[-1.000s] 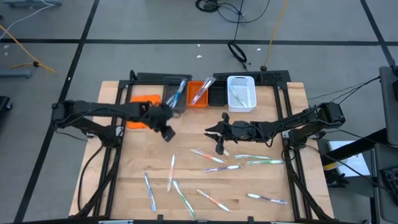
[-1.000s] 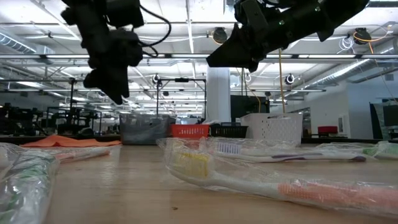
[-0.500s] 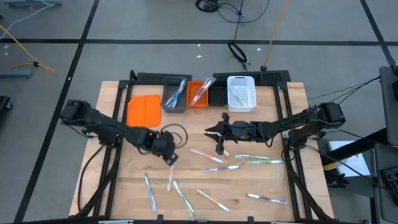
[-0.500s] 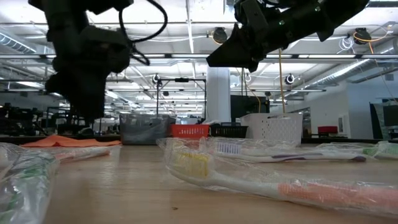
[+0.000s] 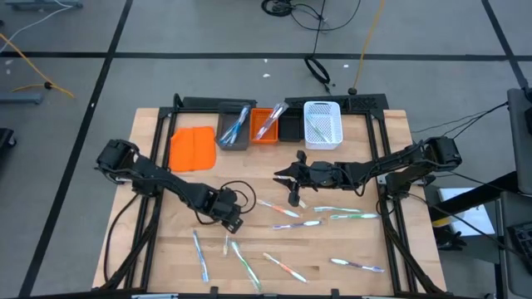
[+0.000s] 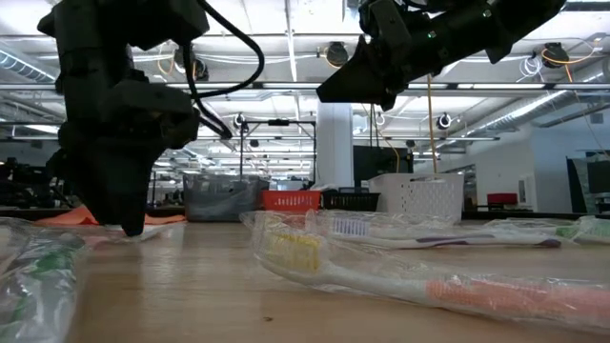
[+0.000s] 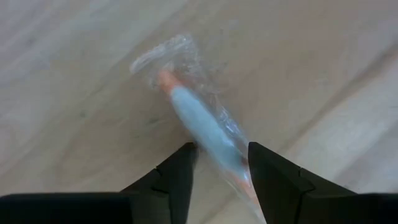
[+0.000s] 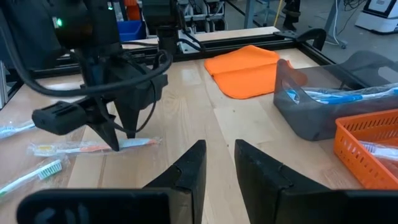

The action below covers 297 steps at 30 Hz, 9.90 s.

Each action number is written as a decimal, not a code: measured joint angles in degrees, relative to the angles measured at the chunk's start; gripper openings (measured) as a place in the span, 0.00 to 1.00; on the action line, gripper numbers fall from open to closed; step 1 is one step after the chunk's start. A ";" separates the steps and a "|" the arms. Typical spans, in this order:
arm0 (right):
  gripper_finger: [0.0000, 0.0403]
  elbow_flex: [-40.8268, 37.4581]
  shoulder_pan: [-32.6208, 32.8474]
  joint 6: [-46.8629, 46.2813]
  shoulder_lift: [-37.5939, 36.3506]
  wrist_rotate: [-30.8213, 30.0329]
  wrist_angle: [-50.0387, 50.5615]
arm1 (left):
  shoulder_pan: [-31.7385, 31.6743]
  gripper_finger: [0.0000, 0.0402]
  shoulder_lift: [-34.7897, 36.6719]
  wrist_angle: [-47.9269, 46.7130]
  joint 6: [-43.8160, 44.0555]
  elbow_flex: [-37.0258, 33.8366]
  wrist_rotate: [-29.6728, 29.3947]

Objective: Pick & Place Toothbrushes
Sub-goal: Put the orange toothbrush into the black bin

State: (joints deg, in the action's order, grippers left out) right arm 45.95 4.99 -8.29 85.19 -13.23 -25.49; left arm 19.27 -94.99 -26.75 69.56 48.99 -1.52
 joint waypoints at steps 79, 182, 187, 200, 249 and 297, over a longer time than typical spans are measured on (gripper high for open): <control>0.51 0.00 -0.02 -1.25 0.02 8.85 -14.35 | -4.17 0.03 13.76 41.15 -55.53 -0.02 -26.44; 0.02 0.00 -34.65 -1.79 -1.68 6.40 -4.04 | -2.40 0.45 20.01 27.99 -60.35 0.02 -37.57; 0.02 0.01 -35.84 -3.04 0.50 7.54 -4.65 | -2.47 0.45 20.01 27.99 -60.35 0.00 -37.57; 0.02 0.00 -36.52 -4.69 2.64 10.49 -5.56 | -3.28 0.45 20.01 27.87 -60.00 -0.02 -37.55; 0.61 0.00 -36.52 -1.03 2.64 -3.21 -0.37 | -3.61 0.45 20.01 27.79 -59.78 -0.04 -37.44; 0.61 0.02 -20.11 -0.46 2.49 13.18 -1.29 | -6.52 0.45 -4.08 39.93 -75.18 -0.04 -8.53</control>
State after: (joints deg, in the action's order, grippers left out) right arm 45.97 -15.12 -8.75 87.68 -0.05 -26.78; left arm 12.75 -99.07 13.17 -5.62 48.95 -10.05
